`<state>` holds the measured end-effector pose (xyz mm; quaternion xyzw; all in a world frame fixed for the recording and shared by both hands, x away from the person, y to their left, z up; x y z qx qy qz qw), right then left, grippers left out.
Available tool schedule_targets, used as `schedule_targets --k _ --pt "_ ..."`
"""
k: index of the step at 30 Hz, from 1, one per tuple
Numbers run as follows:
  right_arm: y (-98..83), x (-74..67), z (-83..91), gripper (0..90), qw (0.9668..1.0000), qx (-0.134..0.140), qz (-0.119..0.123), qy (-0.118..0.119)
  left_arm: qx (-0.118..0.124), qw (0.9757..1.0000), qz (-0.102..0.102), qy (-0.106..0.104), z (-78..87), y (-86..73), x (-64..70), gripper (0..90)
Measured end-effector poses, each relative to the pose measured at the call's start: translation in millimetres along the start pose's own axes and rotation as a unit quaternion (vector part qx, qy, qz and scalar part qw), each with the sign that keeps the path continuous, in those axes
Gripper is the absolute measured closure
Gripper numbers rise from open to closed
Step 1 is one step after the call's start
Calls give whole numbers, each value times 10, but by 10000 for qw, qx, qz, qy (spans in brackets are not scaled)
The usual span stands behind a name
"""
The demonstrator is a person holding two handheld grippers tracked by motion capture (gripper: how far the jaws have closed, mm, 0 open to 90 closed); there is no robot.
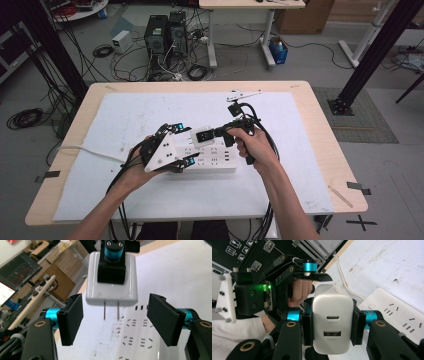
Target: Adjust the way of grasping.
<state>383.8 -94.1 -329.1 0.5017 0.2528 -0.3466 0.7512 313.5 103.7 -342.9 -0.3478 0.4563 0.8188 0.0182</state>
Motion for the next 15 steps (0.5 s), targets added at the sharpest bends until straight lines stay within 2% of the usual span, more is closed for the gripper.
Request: schedule_targets --k 3,4,6,10,13,15 --pt "12 -7 38 624 9997 -21 47 -250 -109 9998 120 -121 34 -18 -68 290" --pt "18 -8 49 624 9995 -18 86 -289 -215 9995 196 -132 37 -32 -100 263" --pt "29 -21 76 624 9985 -40 150 -520 -346 9991 237 -80 70 -65 -172 227" --pt "47 -43 132 624 9934 -211 314 -1087 -492 9977 448 -146 145 -145 -320 219" --pt "62 -45 173 623 9899 -275 398 -1334 -702 9958 568 -175 212 -225 -450 219" --pt "68 -49 197 623 9887 -292 419 -1409 -773 9948 637 -188 258 -275 -525 219"
Point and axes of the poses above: each handheld gripper's, and its own axes: z roughly backward along the jaws, y roughly out of its top, x roughly to its right, the point moved 3 cm from there along -z, roughly forward along the jaws, and after that the axes turned 3 degrees about -z, right-handed, at the moved point
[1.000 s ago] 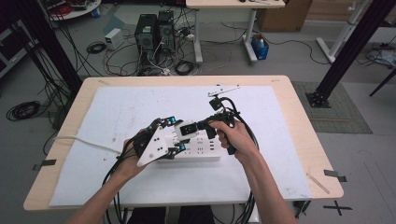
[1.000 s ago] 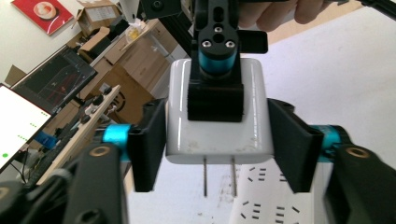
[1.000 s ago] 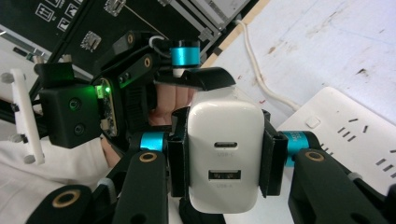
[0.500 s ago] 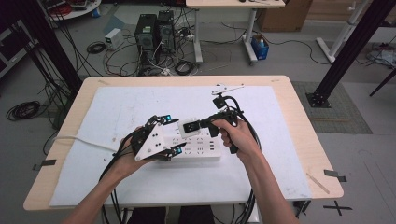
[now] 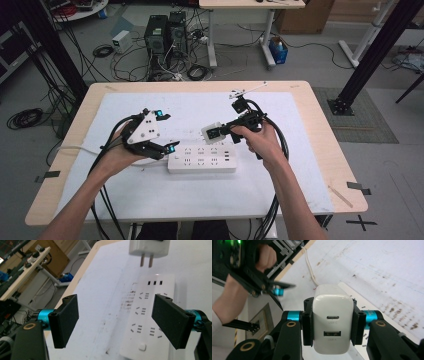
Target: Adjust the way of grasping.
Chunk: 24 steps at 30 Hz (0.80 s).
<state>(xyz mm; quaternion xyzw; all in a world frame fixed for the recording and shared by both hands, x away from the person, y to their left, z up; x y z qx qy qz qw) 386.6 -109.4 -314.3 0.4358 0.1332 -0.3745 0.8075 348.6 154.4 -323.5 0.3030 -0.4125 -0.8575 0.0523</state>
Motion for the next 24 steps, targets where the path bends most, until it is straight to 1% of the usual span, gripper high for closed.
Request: schedule_targets --k 2,4,6,8,10,11,12,15,16,17,18,21,22,23,24 --pt "3 5 18 623 10000 9 24 -62 -59 10000 57 -15 36 -42 -61 219" --pt "1 6 29 623 9999 -10 22 -131 -100 9999 44 35 62 -65 -98 219" --pt "0 6 35 623 9998 -22 32 -203 -119 9999 90 35 87 -83 -127 219" --pt "0 2 39 624 9997 -28 59 -235 -135 9999 84 46 104 -94 -143 219" --pt "0 -7 47 623 9996 -48 86 -252 -220 9997 125 -49 112 -114 -156 218" --pt "2 -12 53 623 9994 -54 94 -320 -269 9995 146 -93 108 -124 -161 208" --pt "1 -14 59 623 9992 -81 113 -362 -386 9988 210 -203 99 -147 -170 178" --pt "5 -9 82 623 9974 -198 240 -652 -562 9975 221 -378 90 -201 -185 175" --pt "5 -9 82 623 9974 -198 240 -652 -562 9975 221 -378 90 -201 -185 174" --pt "5 -6 89 623 9965 -230 277 -759 -683 9961 250 -489 91 -235 -188 174" --pt "1 -1 108 623 9951 -287 310 -894 -691 9961 257 -479 90 -243 -188 174" --pt "-5 1 131 623 9942 -328 336 -964 -883 9934 353 -643 86 -300 -205 174" --pt "-5 6 136 623 9937 -313 367 -1010 -952 9921 413 -706 82 -323 -213 174" --pt "-8 6 148 623 9932 -340 353 -1052 -1049 9900 499 -805 73 -357 -223 174" --pt "-10 7 157 623 9925 -366 371 -1105 -1112 9888 520 -850 70 -379 -228 174"
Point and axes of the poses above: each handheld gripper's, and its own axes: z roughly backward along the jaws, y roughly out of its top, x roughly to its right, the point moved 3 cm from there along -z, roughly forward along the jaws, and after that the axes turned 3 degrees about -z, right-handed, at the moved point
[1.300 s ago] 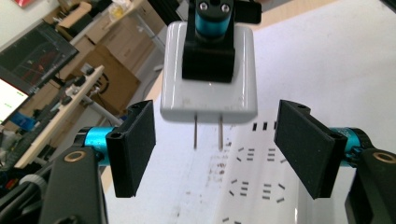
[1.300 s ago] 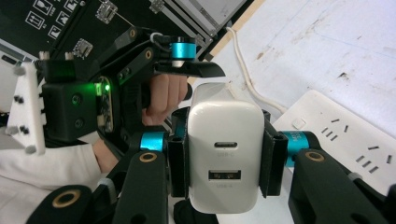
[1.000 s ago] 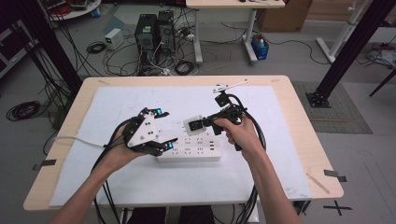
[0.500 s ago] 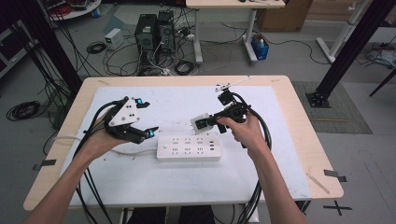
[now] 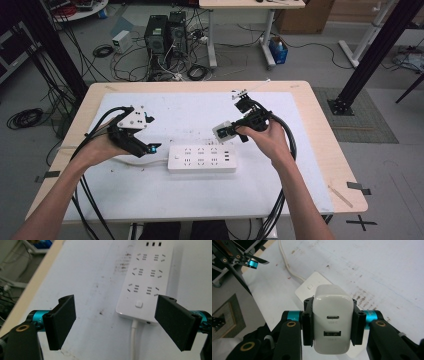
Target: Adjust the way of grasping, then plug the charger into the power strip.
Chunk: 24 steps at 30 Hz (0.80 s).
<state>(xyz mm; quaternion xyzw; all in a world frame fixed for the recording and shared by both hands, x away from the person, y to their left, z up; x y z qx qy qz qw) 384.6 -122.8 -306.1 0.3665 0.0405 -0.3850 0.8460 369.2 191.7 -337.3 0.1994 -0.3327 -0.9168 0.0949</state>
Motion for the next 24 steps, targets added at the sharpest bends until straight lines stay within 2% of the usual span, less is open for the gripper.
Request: schedule_targets --k 4,5,6,8,10,13,15,18,21,24 --pt "-6 11 27 623 9996 -110 126 -208 -303 9993 154 -137 -13 -122 -58 174" --pt "-5 18 35 623 9993 -163 143 -311 -417 9990 167 -40 -3 -174 -93 174" --pt "-1 31 39 623 9987 -227 181 -429 -418 9989 203 53 11 -204 -112 174" --pt "2 43 37 623 9978 -296 195 -569 -365 9987 332 105 50 -260 -135 174" --pt "0 46 28 623 9974 -352 207 -594 -386 9983 408 128 79 -311 -145 174" --pt "-4 45 -1 623 9966 -438 265 -645 -522 9974 485 76 91 -389 -160 174" --pt "-1 60 -23 623 9959 -517 315 -674 -668 9961 569 -70 82 -445 -170 174" --pt "4 83 -54 623 9939 -681 411 -759 -948 9938 531 -254 64 -511 -182 174" --pt "2 114 -82 623 9909 -928 498 -844 -1031 9927 548 -318 61 -543 -191 174" --pt "15 154 -90 623 9883 -988 589 -1004 -1037 9927 529 -326 67 -550 -185 174"
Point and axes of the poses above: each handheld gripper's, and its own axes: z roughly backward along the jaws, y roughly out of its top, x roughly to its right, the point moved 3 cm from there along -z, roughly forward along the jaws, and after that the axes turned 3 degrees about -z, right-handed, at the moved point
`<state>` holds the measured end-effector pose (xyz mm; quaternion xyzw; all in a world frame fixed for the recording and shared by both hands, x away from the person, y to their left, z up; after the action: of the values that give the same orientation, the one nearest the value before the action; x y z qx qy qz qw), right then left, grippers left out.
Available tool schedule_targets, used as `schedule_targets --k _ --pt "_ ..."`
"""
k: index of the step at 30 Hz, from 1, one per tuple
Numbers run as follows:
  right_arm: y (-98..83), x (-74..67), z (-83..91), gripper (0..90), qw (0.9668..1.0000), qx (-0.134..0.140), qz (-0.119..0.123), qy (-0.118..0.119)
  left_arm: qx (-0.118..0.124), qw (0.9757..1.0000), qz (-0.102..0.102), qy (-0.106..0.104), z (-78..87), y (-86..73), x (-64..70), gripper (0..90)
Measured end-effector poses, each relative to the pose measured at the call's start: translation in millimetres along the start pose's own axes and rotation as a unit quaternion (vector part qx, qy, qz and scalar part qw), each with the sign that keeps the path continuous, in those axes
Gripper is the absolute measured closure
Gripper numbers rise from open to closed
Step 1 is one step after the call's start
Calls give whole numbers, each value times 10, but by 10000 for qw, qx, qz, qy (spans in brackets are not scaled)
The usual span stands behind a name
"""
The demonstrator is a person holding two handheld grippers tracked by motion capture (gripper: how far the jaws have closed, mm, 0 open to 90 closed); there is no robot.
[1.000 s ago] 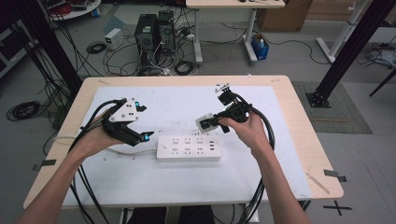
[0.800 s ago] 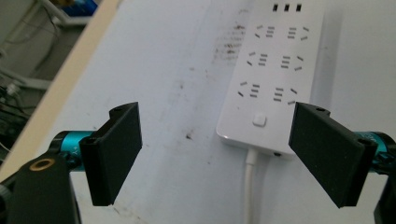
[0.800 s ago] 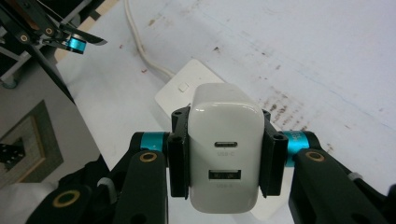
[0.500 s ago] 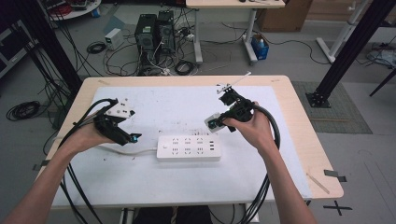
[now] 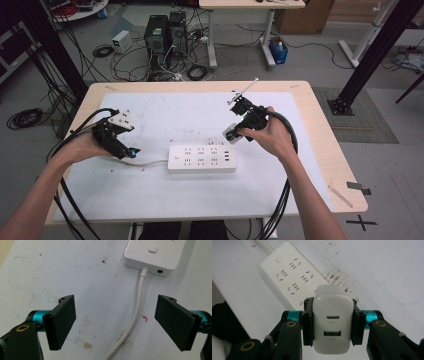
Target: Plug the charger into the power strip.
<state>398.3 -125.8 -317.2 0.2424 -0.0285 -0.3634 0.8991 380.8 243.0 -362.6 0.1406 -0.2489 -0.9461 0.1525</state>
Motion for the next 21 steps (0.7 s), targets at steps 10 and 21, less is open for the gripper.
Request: schedule_targets --k 10,21 --pt "110 55 -145 623 9958 -454 771 -215 35 10000 47 26 -28 -46 42 174" --pt "208 -28 -426 623 9825 -816 1674 79 -71 10000 61 -7 -53 -104 89 174"
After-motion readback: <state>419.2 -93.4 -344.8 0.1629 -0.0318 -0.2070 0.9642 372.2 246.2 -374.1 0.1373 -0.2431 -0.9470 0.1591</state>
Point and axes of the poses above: each handheld gripper's, and its own axes: z roughly backward along the jaws, y roughly out of its top, x roughly to its right, the point moved 3 cm from there along -z, roughly forward along the jaws, and after that the axes turned 3 degrees about -z, right-handed, at the moved point
